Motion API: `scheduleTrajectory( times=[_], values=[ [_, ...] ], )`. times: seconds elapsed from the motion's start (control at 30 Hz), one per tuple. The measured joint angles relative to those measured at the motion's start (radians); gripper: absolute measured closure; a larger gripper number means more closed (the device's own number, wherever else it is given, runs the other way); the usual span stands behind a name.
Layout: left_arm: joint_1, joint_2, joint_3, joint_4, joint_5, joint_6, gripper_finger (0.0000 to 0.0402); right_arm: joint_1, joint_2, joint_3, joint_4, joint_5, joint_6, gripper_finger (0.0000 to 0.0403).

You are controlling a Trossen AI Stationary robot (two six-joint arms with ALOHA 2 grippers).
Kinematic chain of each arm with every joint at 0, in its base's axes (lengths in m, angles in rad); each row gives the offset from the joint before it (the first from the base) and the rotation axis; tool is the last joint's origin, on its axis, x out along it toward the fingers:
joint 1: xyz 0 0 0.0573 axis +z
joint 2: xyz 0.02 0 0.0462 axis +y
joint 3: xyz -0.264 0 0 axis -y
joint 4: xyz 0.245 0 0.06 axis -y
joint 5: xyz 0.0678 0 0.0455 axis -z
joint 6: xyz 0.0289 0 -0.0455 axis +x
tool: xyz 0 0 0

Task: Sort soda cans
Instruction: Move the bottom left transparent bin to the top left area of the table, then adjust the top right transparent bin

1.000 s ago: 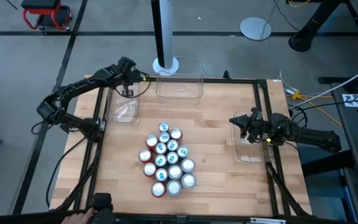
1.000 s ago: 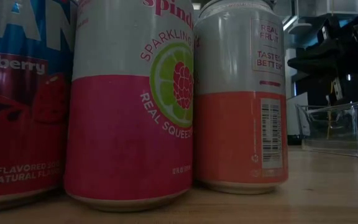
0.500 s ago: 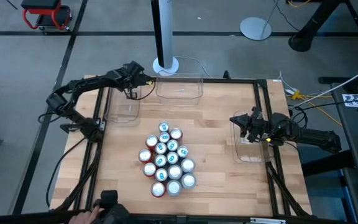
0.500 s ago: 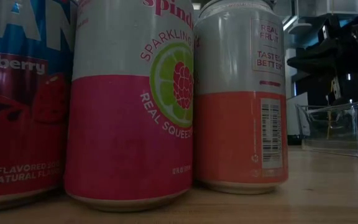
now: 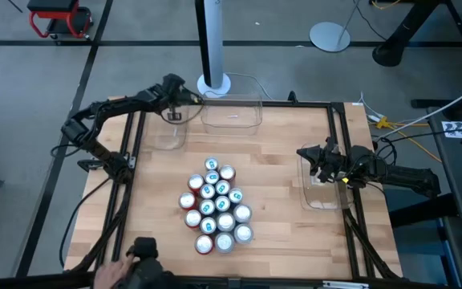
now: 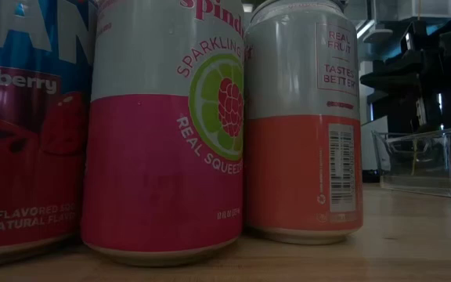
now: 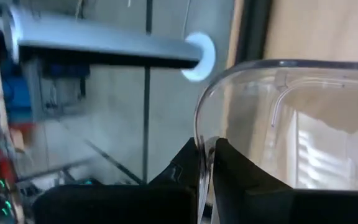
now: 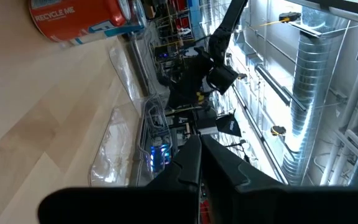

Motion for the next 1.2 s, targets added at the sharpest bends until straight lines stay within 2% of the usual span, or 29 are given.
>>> scheduleTrajectory(
  times=[0.13, 0.43, 0.9, 1.0, 1.2],
  values=[
    [0.023, 0.000, 0.000, 0.052, 0.110, 0.048, 0.0382, 0.000, 0.000, 0.000, 0.000, 0.000, 0.000, 0.0388],
    [0.035, 0.000, 0.002, 0.088, 0.109, 0.039, 0.0375, 0.000, 0.000, 0.000, 0.000, 0.000, 0.009, 0.0388],
    [0.036, 0.000, 0.000, 0.091, 0.108, 0.025, 0.0252, 0.000, 0.000, 0.000, -0.001, 0.000, 0.008, 0.0388],
    [0.025, -0.003, 0.000, 0.113, 0.094, 0.026, 0.0240, 0.000, 0.000, 0.000, -0.001, 0.000, 0.008, 0.0388],
    [-0.046, -0.066, 0.033, 0.135, -0.021, 0.042, 0.0234, 0.000, 0.000, 0.000, -0.001, 0.000, 0.036, 0.0388]
  ],
)
